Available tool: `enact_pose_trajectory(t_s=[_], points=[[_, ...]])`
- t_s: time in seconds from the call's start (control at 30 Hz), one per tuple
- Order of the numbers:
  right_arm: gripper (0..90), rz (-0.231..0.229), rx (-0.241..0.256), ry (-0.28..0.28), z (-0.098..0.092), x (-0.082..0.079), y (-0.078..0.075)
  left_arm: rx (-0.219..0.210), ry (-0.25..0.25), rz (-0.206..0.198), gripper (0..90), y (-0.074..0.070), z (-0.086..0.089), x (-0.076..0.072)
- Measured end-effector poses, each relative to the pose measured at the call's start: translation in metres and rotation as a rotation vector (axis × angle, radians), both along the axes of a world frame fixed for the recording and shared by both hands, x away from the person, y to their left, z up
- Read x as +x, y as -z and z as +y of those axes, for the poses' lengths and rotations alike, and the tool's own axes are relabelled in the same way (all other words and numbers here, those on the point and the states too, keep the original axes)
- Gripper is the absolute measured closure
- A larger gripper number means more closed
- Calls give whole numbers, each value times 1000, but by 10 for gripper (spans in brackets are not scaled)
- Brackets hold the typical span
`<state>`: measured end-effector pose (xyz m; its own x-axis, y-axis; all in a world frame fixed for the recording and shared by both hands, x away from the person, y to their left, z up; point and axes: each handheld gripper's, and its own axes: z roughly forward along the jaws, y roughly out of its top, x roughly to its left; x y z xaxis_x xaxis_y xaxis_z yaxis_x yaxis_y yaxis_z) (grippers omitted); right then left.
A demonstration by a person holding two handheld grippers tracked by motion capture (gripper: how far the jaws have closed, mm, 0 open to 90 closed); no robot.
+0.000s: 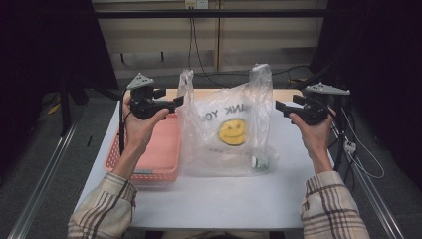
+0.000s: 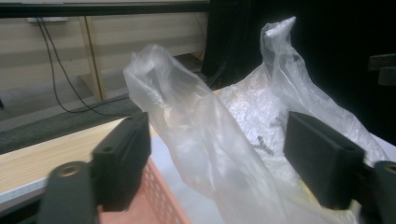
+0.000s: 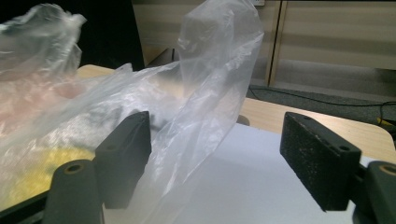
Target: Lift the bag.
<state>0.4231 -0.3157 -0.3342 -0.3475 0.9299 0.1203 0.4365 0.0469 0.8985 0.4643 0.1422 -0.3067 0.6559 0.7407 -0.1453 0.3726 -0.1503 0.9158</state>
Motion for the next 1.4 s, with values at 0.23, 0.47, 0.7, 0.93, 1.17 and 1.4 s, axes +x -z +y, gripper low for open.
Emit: enact_pose_trajectory(t_s=[0.23, 0.47, 0.7, 0.93, 1.17, 1.4], points=[[227, 10, -15, -23, 8, -9, 5, 32, 13, -22, 114, 2, 4, -12], [209, 45, 4, -50, 9, -19, 12, 35, 49, 8, 72, 6, 9, -24], [207, 27, 7, -75, 14, -35, 9, 64, 59, -20, 53, 6, 16, -38], [191, 54, 11, -88, 15, -49, 21, 78, 74, -30, 49, 11, 21, -55], [169, 61, -4, -94, 16, -66, 27, 88, 75, -24, 53, 14, 27, -69], [156, 61, -4, -101, 17, -85, 32, 87, 79, -20, 54, 24, 33, -83]])
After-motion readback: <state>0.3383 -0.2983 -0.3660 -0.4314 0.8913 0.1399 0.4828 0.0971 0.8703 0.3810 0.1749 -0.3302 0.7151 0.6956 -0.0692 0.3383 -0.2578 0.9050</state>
